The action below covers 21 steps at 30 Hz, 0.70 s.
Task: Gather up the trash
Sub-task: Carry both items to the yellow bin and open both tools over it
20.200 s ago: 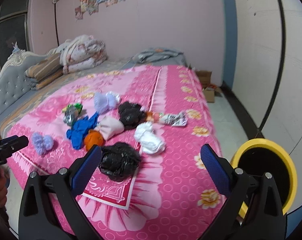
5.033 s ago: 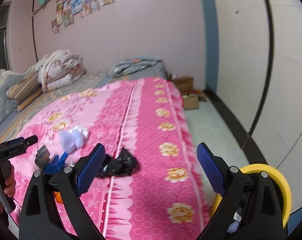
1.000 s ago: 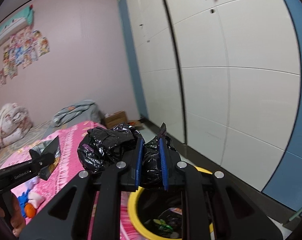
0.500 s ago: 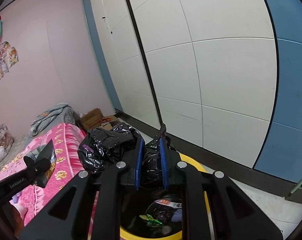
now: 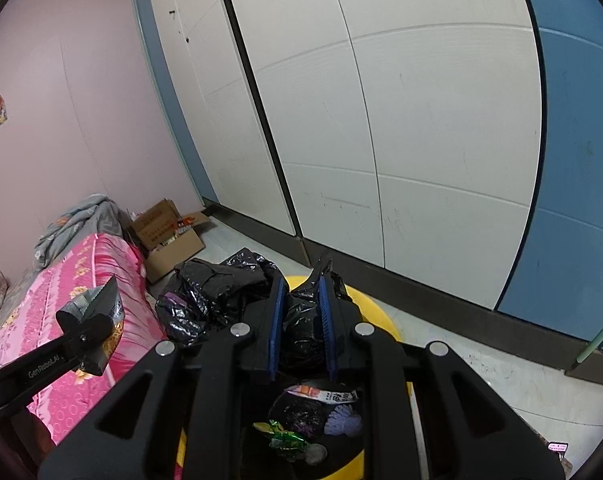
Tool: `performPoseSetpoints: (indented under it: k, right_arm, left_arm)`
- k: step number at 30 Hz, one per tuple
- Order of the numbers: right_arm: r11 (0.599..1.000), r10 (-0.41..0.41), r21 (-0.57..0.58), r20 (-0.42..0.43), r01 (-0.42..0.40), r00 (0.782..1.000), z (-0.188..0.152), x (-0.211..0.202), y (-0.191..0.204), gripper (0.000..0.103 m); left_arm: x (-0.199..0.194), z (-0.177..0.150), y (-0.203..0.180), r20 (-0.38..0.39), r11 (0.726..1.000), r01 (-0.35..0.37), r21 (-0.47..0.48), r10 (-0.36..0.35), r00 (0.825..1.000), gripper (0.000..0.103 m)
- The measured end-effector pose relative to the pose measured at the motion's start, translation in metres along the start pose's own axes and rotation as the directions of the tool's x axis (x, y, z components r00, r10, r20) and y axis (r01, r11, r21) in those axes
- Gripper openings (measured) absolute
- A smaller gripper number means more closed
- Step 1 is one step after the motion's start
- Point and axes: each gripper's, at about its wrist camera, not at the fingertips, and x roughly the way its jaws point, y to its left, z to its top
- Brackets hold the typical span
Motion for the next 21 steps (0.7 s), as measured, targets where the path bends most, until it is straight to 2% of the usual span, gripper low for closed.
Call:
performPoseSetpoints:
  k: [10, 19, 21]
  right_arm:
    - [0.999, -0.036, 0.024, -0.044, 0.037, 0.998, -0.013, 0.031, -0.015, 0.016]
    - [0.998, -0.041, 0.039, -0.052, 0.043, 0.998, -0.014, 0.032, -0.018, 0.017]
    - [0.998, -0.038, 0.047, -0.054, 0.040, 0.998, -0.014, 0.031, -0.019, 0.021]
  left_arm:
    - [0.032, 0.000, -0.007, -0.044, 1.000, 0.015, 0.012, -0.015, 0.999, 0.030]
    - [0.039, 0.002, -0.012, -0.054, 1.000, 0.017, 0.022, -0.016, 0.998, 0.031]
    - [0.037, 0.003, -0.013, -0.046, 0.999, 0.022, 0.026, -0.021, 0.999, 0.034]
